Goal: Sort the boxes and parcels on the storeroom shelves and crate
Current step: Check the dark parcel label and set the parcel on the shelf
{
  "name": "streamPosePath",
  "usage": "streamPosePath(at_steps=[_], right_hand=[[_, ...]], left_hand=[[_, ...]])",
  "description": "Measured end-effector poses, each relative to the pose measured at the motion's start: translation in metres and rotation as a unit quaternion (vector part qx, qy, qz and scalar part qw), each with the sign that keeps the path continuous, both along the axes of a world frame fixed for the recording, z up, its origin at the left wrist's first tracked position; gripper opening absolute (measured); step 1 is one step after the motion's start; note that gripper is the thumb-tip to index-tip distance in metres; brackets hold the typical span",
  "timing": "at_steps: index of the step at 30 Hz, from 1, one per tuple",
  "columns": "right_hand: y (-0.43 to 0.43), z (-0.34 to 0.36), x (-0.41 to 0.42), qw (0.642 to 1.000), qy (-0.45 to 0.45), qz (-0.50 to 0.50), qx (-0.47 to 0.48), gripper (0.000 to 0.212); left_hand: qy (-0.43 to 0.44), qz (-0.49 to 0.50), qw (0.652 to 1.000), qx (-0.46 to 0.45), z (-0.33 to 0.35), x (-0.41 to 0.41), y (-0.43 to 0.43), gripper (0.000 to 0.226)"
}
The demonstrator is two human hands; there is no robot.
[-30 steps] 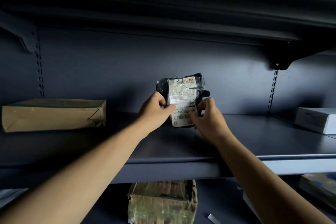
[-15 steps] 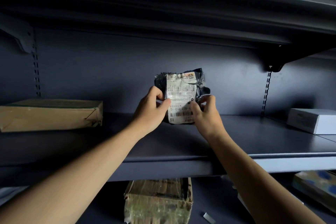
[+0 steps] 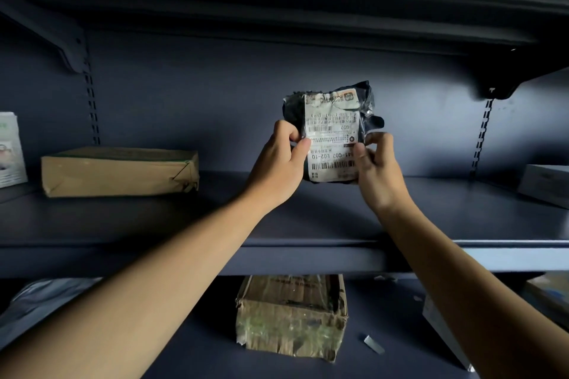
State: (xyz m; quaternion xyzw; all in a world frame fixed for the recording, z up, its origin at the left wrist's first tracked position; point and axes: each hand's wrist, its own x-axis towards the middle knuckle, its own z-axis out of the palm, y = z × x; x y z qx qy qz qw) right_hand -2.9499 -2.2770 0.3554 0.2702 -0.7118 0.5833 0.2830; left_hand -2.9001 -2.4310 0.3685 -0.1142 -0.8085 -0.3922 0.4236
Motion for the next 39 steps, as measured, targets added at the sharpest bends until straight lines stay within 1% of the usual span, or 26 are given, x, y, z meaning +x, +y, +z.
streamPosePath(at_steps=[6,13,16,19,21,22,24,26,28,30,32,34,35,37,39], right_hand=[[0.000,-0.001,-0.001,1.000,-0.010,0.011,-0.011,0.008],[-0.001,0.002,0.002,0.998,-0.054,0.027,-0.028,0.019],[0.000,0.002,0.004,0.996,-0.045,0.038,-0.060,0.022],[-0.001,0.001,0.007,0.996,-0.020,0.035,-0.080,0.028],[0.000,0.001,0.009,0.998,0.003,0.014,-0.055,0.035],[0.000,0.000,0.009,0.999,0.016,-0.005,-0.031,0.039],[-0.001,0.000,0.011,0.998,0.047,-0.041,0.020,0.038],[-0.002,-0.001,0.012,0.994,0.073,-0.064,0.043,0.041],[-0.003,-0.001,0.009,0.991,0.098,-0.074,0.050,0.046],[-0.003,-0.002,0.008,0.989,0.113,-0.068,0.069,0.050],[-0.003,-0.004,0.007,0.983,0.142,-0.051,0.108,0.059],[-0.003,-0.006,0.006,0.974,0.173,-0.026,0.145,0.060],[-0.003,-0.006,0.006,0.971,0.179,-0.009,0.157,0.056],[-0.002,-0.006,0.006,0.967,0.183,0.025,0.174,0.050],[-0.002,-0.005,0.007,0.965,0.194,0.038,0.173,0.048]], left_hand=[[-0.002,0.006,1.000,-0.004,-0.002,-0.001,-0.001,0.016],[0.008,0.019,1.000,-0.011,-0.001,-0.002,-0.001,0.015],[0.017,0.035,0.999,-0.015,-0.003,-0.006,-0.004,0.012],[0.035,0.087,0.995,-0.022,-0.003,-0.010,-0.008,0.019],[0.028,0.095,0.995,-0.008,-0.001,-0.008,-0.008,0.022],[0.017,0.081,0.997,0.011,0.000,-0.007,-0.006,0.023],[-0.001,0.018,0.998,0.063,0.002,-0.003,-0.001,0.028],[-0.015,-0.067,0.991,0.111,0.002,-0.002,0.002,0.028],[-0.048,-0.150,0.978,0.135,0.001,-0.002,0.004,0.029],[-0.090,-0.195,0.967,0.137,0.002,-0.001,0.003,0.033],[-0.113,-0.192,0.964,0.144,0.002,-0.001,-0.001,0.046],[-0.114,-0.166,0.967,0.155,0.002,-0.004,-0.005,0.057],[-0.113,-0.146,0.970,0.156,0.002,-0.005,-0.006,0.054],[-0.110,-0.111,0.974,0.167,0.002,-0.007,-0.008,0.042],[-0.107,-0.085,0.973,0.188,0.003,-0.008,-0.009,0.044]])
